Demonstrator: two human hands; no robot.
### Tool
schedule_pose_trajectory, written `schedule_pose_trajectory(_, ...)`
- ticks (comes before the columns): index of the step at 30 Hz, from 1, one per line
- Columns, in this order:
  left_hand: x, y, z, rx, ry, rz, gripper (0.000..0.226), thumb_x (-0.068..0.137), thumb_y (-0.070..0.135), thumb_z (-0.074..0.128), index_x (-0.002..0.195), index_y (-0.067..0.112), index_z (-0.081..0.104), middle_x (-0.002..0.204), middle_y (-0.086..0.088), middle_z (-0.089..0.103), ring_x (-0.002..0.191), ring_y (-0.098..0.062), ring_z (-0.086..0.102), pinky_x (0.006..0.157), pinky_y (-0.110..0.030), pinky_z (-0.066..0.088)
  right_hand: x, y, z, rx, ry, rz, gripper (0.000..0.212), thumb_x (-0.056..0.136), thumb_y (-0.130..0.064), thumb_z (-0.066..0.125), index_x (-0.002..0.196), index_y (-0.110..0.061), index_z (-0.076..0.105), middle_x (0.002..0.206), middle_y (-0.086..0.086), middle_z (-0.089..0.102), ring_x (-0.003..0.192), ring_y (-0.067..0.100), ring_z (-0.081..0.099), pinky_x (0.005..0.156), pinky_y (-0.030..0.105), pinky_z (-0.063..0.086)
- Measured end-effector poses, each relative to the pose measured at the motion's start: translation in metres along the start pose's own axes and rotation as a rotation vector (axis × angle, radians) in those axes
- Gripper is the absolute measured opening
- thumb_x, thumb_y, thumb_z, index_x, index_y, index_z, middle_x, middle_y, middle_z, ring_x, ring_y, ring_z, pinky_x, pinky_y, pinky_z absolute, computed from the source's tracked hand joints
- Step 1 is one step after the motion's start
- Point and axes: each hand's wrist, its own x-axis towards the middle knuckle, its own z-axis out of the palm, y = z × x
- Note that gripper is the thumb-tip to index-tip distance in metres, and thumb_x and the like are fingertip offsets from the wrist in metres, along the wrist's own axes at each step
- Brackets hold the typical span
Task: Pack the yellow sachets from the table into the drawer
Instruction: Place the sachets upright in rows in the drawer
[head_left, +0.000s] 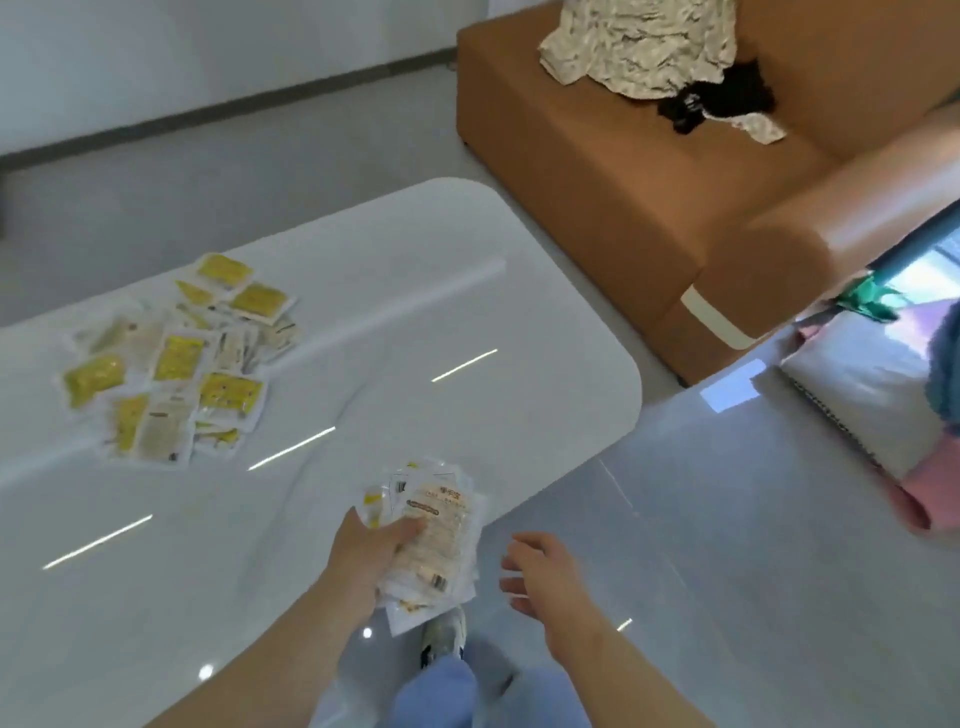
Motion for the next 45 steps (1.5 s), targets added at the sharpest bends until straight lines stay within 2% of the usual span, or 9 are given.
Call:
schedule_pose_trajectory(3, 0.015, -0.009, -0.008, -0.089, 0.107, -0.041, 0.021, 0.077, 0.007, 0.073, 0.089, 0.008, 0.056, 0.076, -0.009, 0.065, 0.047, -0.009, 0.064, 0.036, -0.022, 0.046, 0.037, -0.002, 0.008, -0.155, -0.068, 0.035, 0.009, 0.094, -0.012, 0.047, 0.089, -0.014, 0.055, 0.078, 0.006, 0.056, 0.061, 0.016, 0.051, 0.056, 0.023, 0.042)
schedule_pose_trajectory(9, 0.06, -0.062, -0.028, -0.365, 0.368, -0.139, 0.033, 0.081, 0.01, 0.07, 0.111, 0.006, 0.057, 0.099, -0.014, 0.069, 0.078, -0.027, 0.068, 0.045, -0.03, 0.054, 0.125, 0.042, 0.036, -0.446, -0.248, 0.095, 0.022, 0.089, -0.009, 0.047, 0.069, -0.019, 0.049, 0.067, 0.001, 0.051, 0.055, 0.013, 0.045, 0.055, 0.024, 0.036)
schedule_pose_trajectory(14, 0.086, -0.099, -0.055, -0.503, 0.519, -0.116, 0.018, 0.085, 0.005, 0.064, 0.102, 0.012, 0.062, 0.093, -0.008, 0.069, 0.075, -0.021, 0.066, 0.047, -0.028, 0.054, 0.159, 0.099, 0.055, -0.545, -0.347, 0.145, 0.008, 0.09, -0.007, 0.045, 0.09, -0.01, 0.053, 0.074, 0.002, 0.052, 0.063, 0.016, 0.046, 0.053, 0.02, 0.036)
schedule_pose_trajectory(19, 0.084, -0.147, -0.108, -0.597, 0.65, -0.123, 0.012, 0.085, 0.009, 0.064, 0.085, 0.02, 0.063, 0.081, 0.001, 0.067, 0.068, -0.016, 0.064, 0.042, -0.024, 0.053, 0.165, 0.139, 0.092, -0.591, -0.337, 0.129, 0.038, 0.092, -0.01, 0.046, 0.129, -0.016, 0.041, 0.078, 0.0, 0.052, 0.057, 0.014, 0.047, 0.045, 0.017, 0.039)
schedule_pose_trajectory(27, 0.081, -0.209, -0.182, -0.67, 0.588, -0.088, 0.015, 0.084, 0.009, 0.066, 0.096, 0.019, 0.064, 0.09, -0.001, 0.07, 0.074, -0.018, 0.068, 0.05, -0.031, 0.057, 0.162, 0.183, 0.171, -0.746, -0.348, -0.002, 0.048, 0.092, -0.017, 0.05, 0.138, -0.015, 0.038, 0.112, 0.007, 0.053, 0.079, 0.018, 0.051, 0.073, 0.03, 0.043)
schedule_pose_trajectory(30, 0.092, -0.214, -0.2, -0.649, 0.496, -0.017, 0.021, 0.083, 0.01, 0.068, 0.102, 0.017, 0.064, 0.092, -0.003, 0.071, 0.074, -0.018, 0.07, 0.05, -0.03, 0.056, 0.17, 0.201, 0.199, -0.863, -0.307, -0.19, 0.045, 0.09, -0.013, 0.051, 0.134, -0.012, 0.044, 0.111, 0.012, 0.053, 0.075, 0.019, 0.052, 0.065, 0.027, 0.043)
schedule_pose_trajectory(34, 0.106, -0.222, -0.219, -0.583, 0.459, 0.018, 0.043, 0.076, 0.018, 0.076, 0.114, 0.015, 0.056, 0.1, -0.004, 0.07, 0.082, -0.021, 0.07, 0.056, -0.034, 0.059, 0.185, 0.227, 0.223, -1.238, -0.338, -0.374, 0.056, 0.09, -0.021, 0.05, 0.143, -0.02, 0.033, 0.148, 0.003, 0.032, 0.128, 0.027, 0.039, 0.098, 0.033, 0.04)
schedule_pose_trajectory(38, 0.112, -0.228, -0.227, -0.505, 0.416, 0.067, 0.042, 0.071, 0.017, 0.079, 0.105, 0.018, 0.055, 0.096, 0.0, 0.069, 0.079, -0.018, 0.07, 0.055, -0.03, 0.056, 0.195, 0.235, 0.22, -1.616, -0.284, -0.405, 0.063, 0.088, -0.023, 0.046, 0.144, -0.035, 0.021, 0.151, -0.007, 0.023, 0.128, 0.031, 0.038, 0.095, 0.04, 0.041)
schedule_pose_trajectory(45, 0.11, -0.225, -0.227, -0.511, 0.404, 0.087, 0.046, 0.072, 0.012, 0.078, 0.11, 0.014, 0.053, 0.095, 0.0, 0.068, 0.076, -0.015, 0.068, 0.053, -0.027, 0.057, 0.173, 0.268, 0.207, -1.593, -0.271, -0.354, 0.048, 0.089, -0.023, 0.049, 0.134, -0.023, 0.034, 0.139, -0.001, 0.034, 0.107, 0.029, 0.055, 0.077, 0.034, 0.046)
